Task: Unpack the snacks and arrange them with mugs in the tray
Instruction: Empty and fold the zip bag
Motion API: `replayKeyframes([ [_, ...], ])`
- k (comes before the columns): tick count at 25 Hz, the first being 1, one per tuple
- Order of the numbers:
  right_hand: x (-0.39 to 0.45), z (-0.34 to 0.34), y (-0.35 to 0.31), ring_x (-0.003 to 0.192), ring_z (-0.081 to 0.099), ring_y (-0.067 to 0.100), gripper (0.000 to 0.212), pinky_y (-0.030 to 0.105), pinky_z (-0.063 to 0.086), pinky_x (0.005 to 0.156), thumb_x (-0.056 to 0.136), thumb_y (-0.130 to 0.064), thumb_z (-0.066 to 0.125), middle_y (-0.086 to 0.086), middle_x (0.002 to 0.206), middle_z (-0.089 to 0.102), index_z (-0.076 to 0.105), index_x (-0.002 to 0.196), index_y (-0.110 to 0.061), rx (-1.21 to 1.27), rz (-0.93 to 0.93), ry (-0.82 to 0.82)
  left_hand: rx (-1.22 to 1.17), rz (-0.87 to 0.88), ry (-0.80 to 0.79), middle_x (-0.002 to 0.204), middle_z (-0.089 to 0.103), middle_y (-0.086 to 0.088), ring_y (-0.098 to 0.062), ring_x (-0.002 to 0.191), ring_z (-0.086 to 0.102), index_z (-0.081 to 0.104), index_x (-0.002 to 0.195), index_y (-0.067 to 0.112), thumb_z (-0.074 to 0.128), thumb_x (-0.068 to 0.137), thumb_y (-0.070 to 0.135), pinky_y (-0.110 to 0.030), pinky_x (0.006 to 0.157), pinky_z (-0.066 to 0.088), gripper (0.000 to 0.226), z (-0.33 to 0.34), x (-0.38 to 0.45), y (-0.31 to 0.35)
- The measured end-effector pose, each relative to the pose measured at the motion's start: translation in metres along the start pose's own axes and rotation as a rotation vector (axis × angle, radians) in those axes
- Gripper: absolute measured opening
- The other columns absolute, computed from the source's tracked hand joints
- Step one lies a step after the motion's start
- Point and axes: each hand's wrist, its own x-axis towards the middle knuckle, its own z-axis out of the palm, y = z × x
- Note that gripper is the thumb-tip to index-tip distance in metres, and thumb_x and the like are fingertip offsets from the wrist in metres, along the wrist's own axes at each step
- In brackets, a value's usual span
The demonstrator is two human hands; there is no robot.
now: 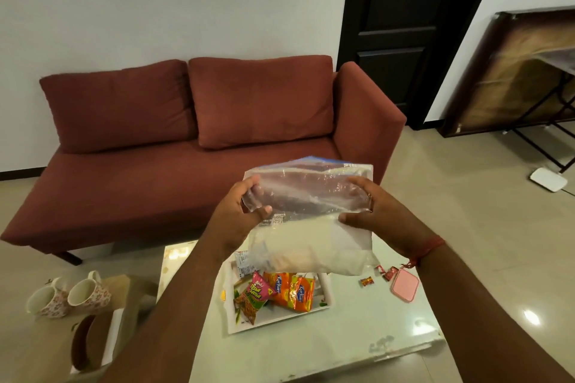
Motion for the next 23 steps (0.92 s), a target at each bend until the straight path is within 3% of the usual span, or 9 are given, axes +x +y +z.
replayKeyframes([
  [2,-0.001,-0.012,0.001,0.092,0.061,0.014,0.046,0.014,0.046,0.077,0.078,-0.021,0.082,-0.005,0.111,0.062,0.062,0.119,-0.023,-0.458,-0.013,0.054,0.222,0.028,0.068,0.114,0.059,0.013,-0.007,0.106,0.059,0.055,0.135,0.026,0.075,0.087,0.018,-0.024,0.092,0.048,0.053,0.013,0.003,0.011],
  [5,-0.004,-0.037,0.003,0.082,0.057,0.024,0.014,0.022,0.037,0.064,0.088,-0.027,0.071,0.003,0.087,0.057,0.066,0.080,-0.017,-0.732,-0.053,0.202,0.444,0.108,0.232,0.097,0.058,0.001,-0.018,0.091,0.060,0.071,0.110,0.016,0.069,0.091,0.015,-0.036,0.081,0.052,0.019,0.039,0.007,0.026],
  [10,-0.012,-0.088,0.003,0.121,0.048,0.025,0.059,0.043,0.046,0.100,0.082,-0.062,0.063,0.001,0.137,0.045,0.056,0.130,-0.029,-1.140,-0.066,0.040,0.701,0.292,0.240,0.102,0.043,0.003,-0.016,0.100,0.038,0.071,0.090,0.016,0.068,0.090,0.017,-0.036,0.084,0.040,0.003,0.096,0.017,0.060],
  [13,-0.004,-0.086,0.000,0.116,0.059,0.021,0.072,0.041,0.053,0.093,0.078,-0.056,0.071,-0.003,0.138,0.055,0.044,0.139,-0.032,-0.978,-0.156,-0.139,0.717,0.426,0.153,0.115,0.049,0.004,-0.013,0.110,0.037,0.068,0.093,0.024,0.066,0.089,0.021,-0.038,0.094,0.042,0.005,0.142,0.028,0.091],
  [15,0.005,-0.083,0.004,0.093,0.070,0.019,0.034,0.038,0.058,0.082,0.086,-0.027,0.070,0.002,0.112,0.072,0.060,0.119,-0.028,-0.766,-0.179,-0.106,0.603,0.455,0.215,0.130,0.046,0.002,-0.009,0.120,0.035,0.065,0.117,0.028,0.066,0.091,0.029,-0.025,0.097,0.038,0.026,0.169,0.031,0.106],
  [17,0.013,-0.092,0.011,0.078,0.074,0.019,0.023,0.036,0.061,0.071,0.091,-0.004,0.060,0.005,0.092,0.075,0.065,0.100,-0.025,-0.382,-0.099,0.003,0.382,0.256,0.315,0.150,0.032,0.007,-0.003,0.132,0.028,0.038,0.148,0.035,0.068,0.088,0.047,-0.015,0.099,0.034,0.068,0.186,0.031,0.108],
  [19,0.016,-0.104,0.017,0.079,0.074,0.021,0.026,0.031,0.059,0.060,0.092,0.002,0.058,0.006,0.091,0.075,0.065,0.101,-0.021,0.042,-0.005,0.065,0.143,-0.103,0.278,0.160,0.025,0.008,-0.009,0.139,0.032,0.013,0.155,0.038,0.071,0.074,0.064,-0.027,0.103,0.042,0.103,0.194,0.027,0.102],
  [21,0.018,-0.109,0.023,0.080,0.074,0.019,0.027,0.027,0.057,0.059,0.092,0.005,0.060,0.003,0.091,0.076,0.066,0.106,-0.017,0.346,0.054,0.022,-0.085,-0.320,0.081,0.147,0.051,0.008,-0.010,0.123,0.058,0.030,0.152,0.034,0.072,0.069,0.066,-0.031,0.089,0.056,0.098,0.203,0.020,0.091],
  [23,0.019,-0.107,0.030,0.080,0.074,0.019,0.026,0.028,0.058,0.062,0.091,0.007,0.060,0.003,0.091,0.077,0.067,0.107,-0.013,0.455,0.087,-0.033,-0.261,-0.363,-0.008,0.114,0.075,0.004,-0.015,0.094,0.075,0.058,0.129,0.028,0.075,0.079,0.052,-0.038,0.074,0.064,0.058,0.212,0.020,0.080],
])
